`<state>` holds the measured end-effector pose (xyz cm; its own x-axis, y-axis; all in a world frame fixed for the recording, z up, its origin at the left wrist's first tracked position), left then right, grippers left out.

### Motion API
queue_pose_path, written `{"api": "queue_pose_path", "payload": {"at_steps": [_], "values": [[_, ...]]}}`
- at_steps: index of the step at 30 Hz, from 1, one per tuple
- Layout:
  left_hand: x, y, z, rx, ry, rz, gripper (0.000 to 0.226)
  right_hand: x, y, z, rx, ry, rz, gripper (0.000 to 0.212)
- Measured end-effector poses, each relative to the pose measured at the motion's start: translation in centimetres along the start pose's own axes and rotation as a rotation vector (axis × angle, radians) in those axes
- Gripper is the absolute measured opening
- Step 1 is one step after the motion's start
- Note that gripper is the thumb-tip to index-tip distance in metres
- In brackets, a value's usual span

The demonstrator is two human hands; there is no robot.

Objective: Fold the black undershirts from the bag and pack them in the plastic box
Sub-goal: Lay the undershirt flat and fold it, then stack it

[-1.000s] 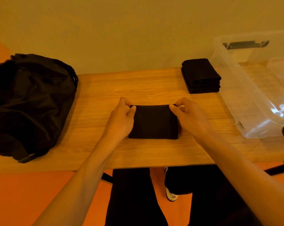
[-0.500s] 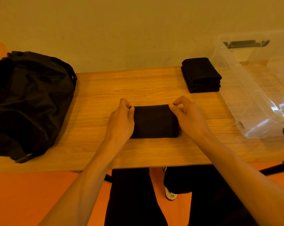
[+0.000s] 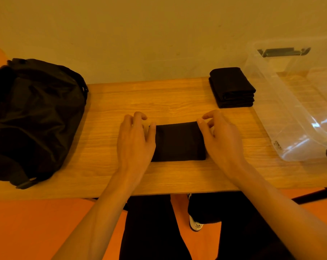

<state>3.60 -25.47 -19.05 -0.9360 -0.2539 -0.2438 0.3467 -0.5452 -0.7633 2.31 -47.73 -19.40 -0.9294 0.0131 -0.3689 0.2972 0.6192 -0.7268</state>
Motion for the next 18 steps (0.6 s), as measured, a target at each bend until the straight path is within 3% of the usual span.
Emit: {"api": "queue_pose_path", "payload": {"at_steps": [2, 5, 8, 18], "values": [[0.8, -0.1, 0.8, 0.028, 0.172, -0.003, 0.037, 0.4, -0.1, -1.5, 0.17, -0.221, 0.033, 0.043], [2.5, 2.0, 1.9, -0.176, 0.374, -0.256, 0.064, 1.2, 2.4, -2.3, 0.359, -0.403, -0.219, 0.064], [2.6, 3.9, 0.7, -0.328, 0.37, -0.414, 0.074, 1.6, 4.1, -1.2, 0.388, -0.327, -0.428, 0.079], [0.4, 4.0, -1.4, -0.367, 0.177, -0.526, 0.073, 1.9, 4.0, -0.1, 0.285, -0.201, -0.483, 0.073]]}}
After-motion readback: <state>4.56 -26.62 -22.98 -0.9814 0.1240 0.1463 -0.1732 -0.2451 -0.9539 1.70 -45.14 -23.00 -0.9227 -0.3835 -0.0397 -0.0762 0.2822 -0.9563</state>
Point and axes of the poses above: each hand's wrist, its own x-axis away from the middle knuckle, its own y-axis out of the palm, z = x × y, the point moved 5 cm from there along -x, towards the middle knuckle, and after that the axes turned 13 degrees about -y, right-handed, at the moved point
